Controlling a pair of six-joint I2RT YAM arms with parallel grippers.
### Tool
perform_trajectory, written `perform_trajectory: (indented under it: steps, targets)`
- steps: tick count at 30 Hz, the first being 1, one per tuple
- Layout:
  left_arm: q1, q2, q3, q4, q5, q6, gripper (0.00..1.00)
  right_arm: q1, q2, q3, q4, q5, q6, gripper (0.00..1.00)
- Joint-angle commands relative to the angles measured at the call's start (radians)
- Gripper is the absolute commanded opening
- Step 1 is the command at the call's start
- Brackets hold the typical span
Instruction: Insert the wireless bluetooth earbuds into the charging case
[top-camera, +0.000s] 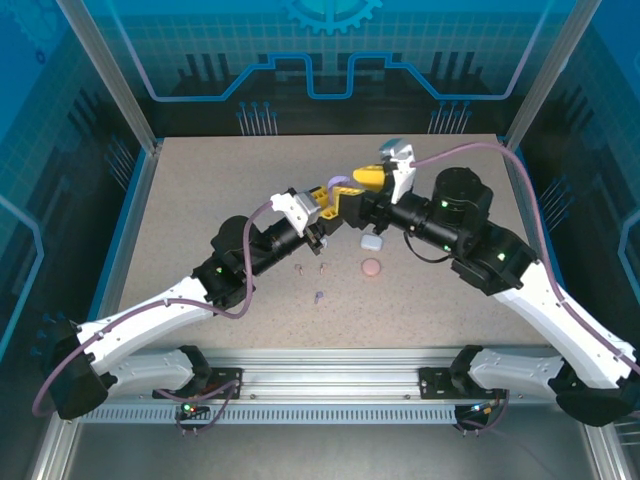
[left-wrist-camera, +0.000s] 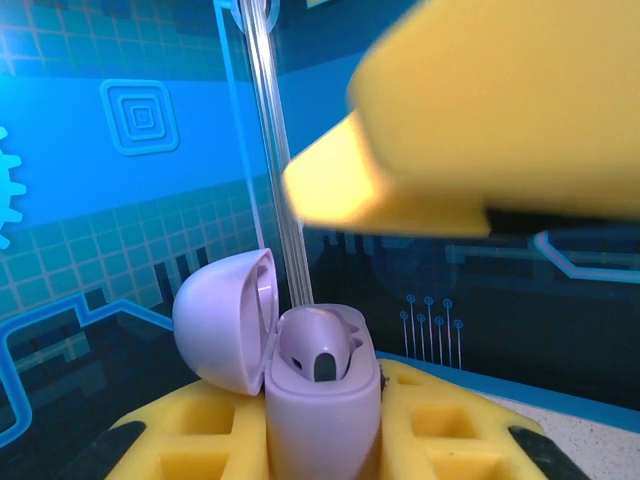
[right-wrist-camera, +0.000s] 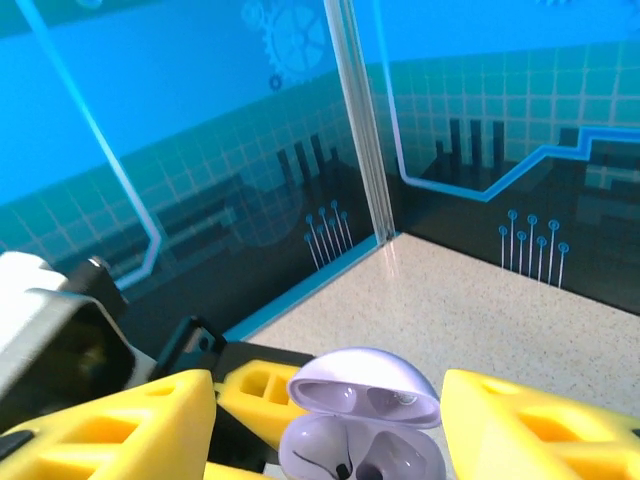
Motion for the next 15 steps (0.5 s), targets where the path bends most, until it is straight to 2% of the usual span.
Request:
perform_trajectory:
  steps: [1, 4, 9, 12, 15]
  targets:
    - [-0.008, -0.004, 0.023, 0.053, -0.015, -0.003, 0.00, -0.015, -0.098, 0.040, 0.000, 0.090, 0.044, 0.64]
    - [-0.008, -0.010, 0.015, 0.056, -0.026, -0.003, 0.00, -0.034, -0.167, 0.017, -0.050, 0.187, 0.097, 0.65]
    - [-0.008, -0.018, 0.015, 0.051, -0.055, 0.014, 0.00, -0.097, -0.247, -0.078, -0.246, 0.364, 0.232, 0.68]
    - [-0.007, -0.025, 0.019, 0.048, -0.075, 0.023, 0.00, -0.128, -0.238, -0.169, -0.337, 0.373, 0.331, 0.68]
    - [-0.005, -0.036, 0.019, 0.040, -0.093, 0.035, 0.00, -0.142, -0.202, -0.292, -0.351, 0.332, 0.429, 0.68]
